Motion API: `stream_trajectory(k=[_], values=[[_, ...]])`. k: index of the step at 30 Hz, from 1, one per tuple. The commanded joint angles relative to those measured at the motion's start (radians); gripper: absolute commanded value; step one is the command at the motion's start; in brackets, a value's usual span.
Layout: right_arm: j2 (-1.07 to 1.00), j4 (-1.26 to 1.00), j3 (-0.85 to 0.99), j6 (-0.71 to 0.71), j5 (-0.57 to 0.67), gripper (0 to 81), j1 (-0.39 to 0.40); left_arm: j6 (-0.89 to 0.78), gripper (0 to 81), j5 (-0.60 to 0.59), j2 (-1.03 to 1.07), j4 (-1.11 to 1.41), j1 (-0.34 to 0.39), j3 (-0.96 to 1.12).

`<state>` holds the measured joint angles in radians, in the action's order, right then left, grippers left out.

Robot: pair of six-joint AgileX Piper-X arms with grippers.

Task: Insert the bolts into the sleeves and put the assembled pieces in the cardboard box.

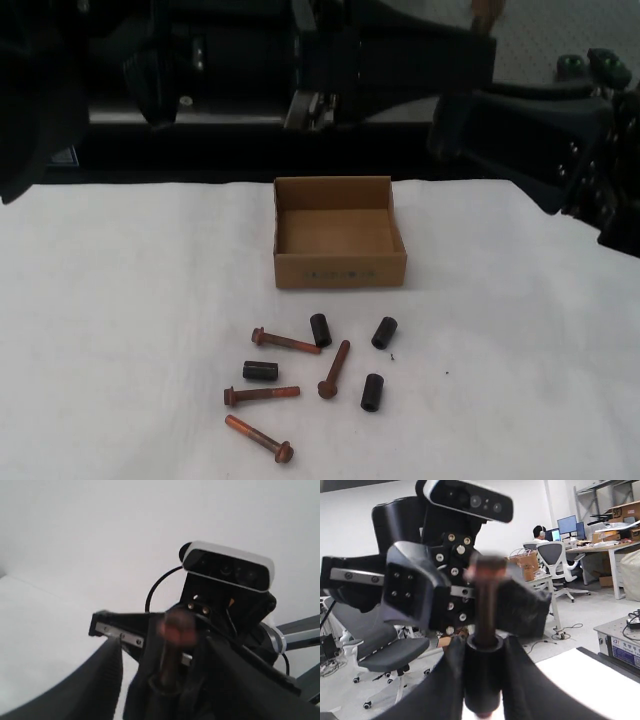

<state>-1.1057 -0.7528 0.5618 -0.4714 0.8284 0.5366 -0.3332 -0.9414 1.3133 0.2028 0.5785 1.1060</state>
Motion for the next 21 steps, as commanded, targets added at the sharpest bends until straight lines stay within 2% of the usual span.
stream_trajectory(k=[1,11,15,18,21], values=[[0.009,-0.015,0.015,0.031,0.051,2.8,-0.006,0.012,36.9,0.022,-0.004,0.086,0.004,0.001],[0.009,0.025,0.021,0.029,0.041,2.8,-0.013,0.012,36.9,0.114,-0.008,0.09,-0.002,0.001],[0.007,0.237,0.092,0.061,0.006,2.8,-0.044,0.003,35.4,0.171,-0.032,0.08,-0.039,0.001],[-0.003,0.406,0.182,0.137,-0.067,2.8,-0.077,-0.001,30.6,0.172,-0.053,0.04,-0.091,0.001],[-0.045,0.575,0.286,0.136,-0.101,2.8,-0.121,0.036,28.3,0.163,-0.076,-0.079,-0.131,0.001]])
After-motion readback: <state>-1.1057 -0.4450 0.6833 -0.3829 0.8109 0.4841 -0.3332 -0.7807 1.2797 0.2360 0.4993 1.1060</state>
